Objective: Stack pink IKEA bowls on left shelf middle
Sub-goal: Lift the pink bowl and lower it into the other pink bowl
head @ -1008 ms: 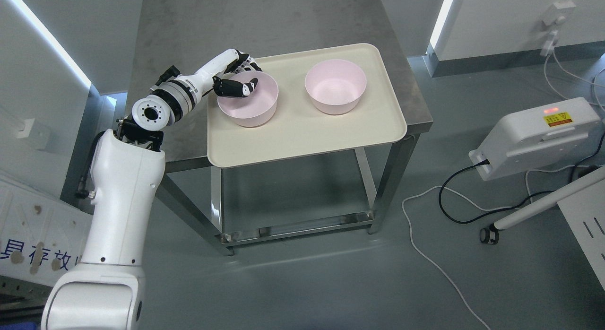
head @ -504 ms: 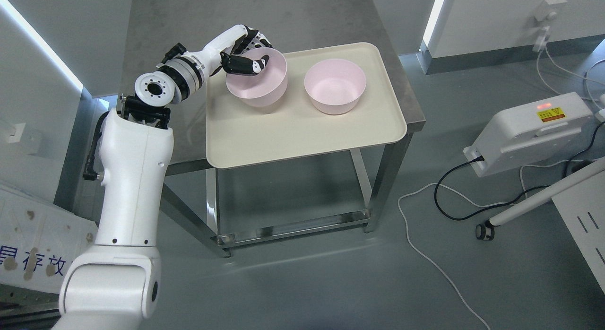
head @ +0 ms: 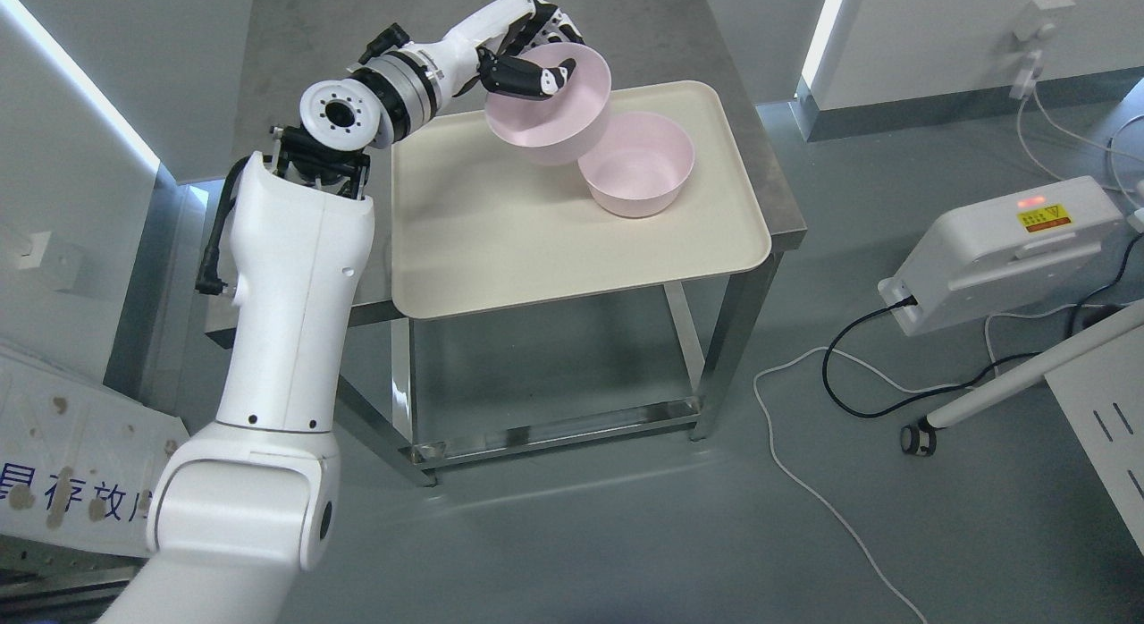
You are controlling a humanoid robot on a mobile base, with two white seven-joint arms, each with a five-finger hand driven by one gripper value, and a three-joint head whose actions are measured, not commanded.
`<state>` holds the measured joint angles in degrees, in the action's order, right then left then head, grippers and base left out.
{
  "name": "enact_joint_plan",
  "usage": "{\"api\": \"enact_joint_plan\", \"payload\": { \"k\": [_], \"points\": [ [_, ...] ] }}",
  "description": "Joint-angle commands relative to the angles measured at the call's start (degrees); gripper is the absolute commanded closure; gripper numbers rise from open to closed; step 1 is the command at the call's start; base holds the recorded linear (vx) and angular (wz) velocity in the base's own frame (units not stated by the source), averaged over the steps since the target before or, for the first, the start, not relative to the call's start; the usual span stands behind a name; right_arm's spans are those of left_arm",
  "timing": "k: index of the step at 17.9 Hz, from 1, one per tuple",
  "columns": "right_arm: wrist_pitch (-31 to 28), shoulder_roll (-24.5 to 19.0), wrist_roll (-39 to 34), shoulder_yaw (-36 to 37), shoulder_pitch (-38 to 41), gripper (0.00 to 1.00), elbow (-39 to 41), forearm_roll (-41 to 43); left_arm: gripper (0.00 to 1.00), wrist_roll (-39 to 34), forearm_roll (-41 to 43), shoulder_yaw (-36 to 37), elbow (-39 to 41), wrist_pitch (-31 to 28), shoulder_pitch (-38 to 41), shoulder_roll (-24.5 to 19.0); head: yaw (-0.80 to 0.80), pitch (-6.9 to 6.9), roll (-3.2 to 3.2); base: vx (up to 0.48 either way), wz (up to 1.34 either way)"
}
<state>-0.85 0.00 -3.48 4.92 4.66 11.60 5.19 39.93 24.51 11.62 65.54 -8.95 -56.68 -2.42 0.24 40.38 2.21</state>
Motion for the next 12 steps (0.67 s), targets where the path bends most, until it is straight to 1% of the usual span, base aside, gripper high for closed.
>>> {"api": "enact_joint_plan", "payload": {
  "k": [1,3,7,12],
  "points": [
    [0.0,1.0,0.0,0.0,0.0,0.00,0.0,0.0,0.97,-4.3,-0.7,18.3,-2.1,0.3,-1.9,1.4,0.00,0.00,0.00,0.000,0.00],
    [0.0,1.0,0.0,0.0,0.0,0.00,0.0,0.0,0.96,-6.3,-1.9,18.9,-4.4,1.8,-2.4,1.4,0.00,0.00,0.00,0.000,0.00],
    [0.0,1.0,0.1,0.0,0.0,0.00,0.0,0.0,0.96,-7.7,-1.8,17.9,-9.4,4.5,-3.5,1.4,0.00,0.00,0.00,0.000,0.00],
    [0.0,1.0,0.0,0.0,0.0,0.00,0.0,0.0,0.95,-9.8,-1.9,16.4,-12.7,4.9,-6.0,1.4,0.00,0.00,0.00,0.000,0.00]
  ]
}}
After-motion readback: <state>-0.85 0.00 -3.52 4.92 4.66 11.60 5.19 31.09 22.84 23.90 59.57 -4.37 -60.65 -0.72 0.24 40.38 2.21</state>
